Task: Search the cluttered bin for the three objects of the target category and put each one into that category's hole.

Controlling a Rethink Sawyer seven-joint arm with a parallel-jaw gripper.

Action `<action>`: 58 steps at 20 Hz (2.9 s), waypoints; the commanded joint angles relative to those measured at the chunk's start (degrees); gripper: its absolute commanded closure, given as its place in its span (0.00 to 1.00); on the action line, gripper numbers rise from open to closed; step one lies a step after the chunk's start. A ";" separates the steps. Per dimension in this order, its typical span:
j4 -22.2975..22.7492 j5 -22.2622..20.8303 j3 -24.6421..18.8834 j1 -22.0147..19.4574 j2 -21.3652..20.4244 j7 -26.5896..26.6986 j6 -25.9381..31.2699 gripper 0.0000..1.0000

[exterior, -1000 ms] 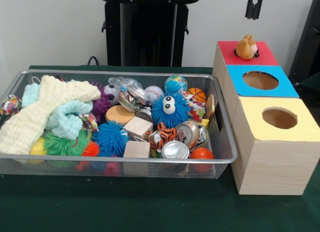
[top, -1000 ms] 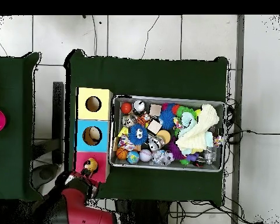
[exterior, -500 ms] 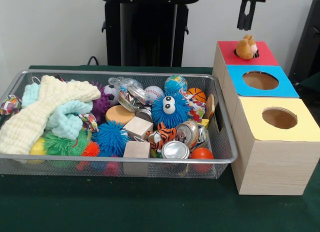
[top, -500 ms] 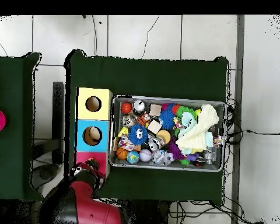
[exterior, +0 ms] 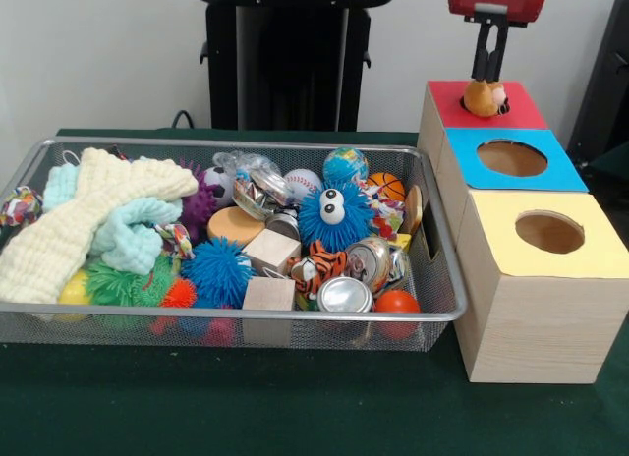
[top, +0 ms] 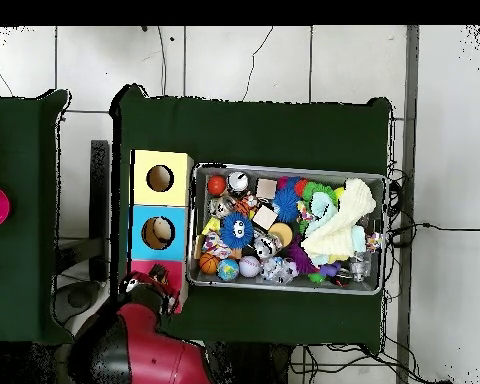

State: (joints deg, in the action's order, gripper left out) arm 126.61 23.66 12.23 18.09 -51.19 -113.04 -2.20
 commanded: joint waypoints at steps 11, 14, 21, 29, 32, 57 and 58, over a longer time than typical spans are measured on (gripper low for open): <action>3.34 -1.99 -9.24 -3.99 6.87 -15.86 -8.94 1.00; 3.48 -3.51 -10.28 -5.08 9.16 -16.13 -11.88 1.00; 2.90 -4.03 -11.26 -5.64 12.81 -14.62 -13.49 1.00; 2.86 -5.23 -13.81 -7.32 16.19 -15.53 -16.18 1.00; 3.18 -4.94 -14.32 -7.48 15.94 -15.90 -15.96 1.00; 5.70 2.24 -9.69 -3.62 1.03 -13.06 -1.93 1.00; 5.55 2.35 -9.48 -3.59 0.88 -13.04 -1.78 1.00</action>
State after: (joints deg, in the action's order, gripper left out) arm 131.30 22.85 4.63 15.61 -49.02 -113.04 -11.85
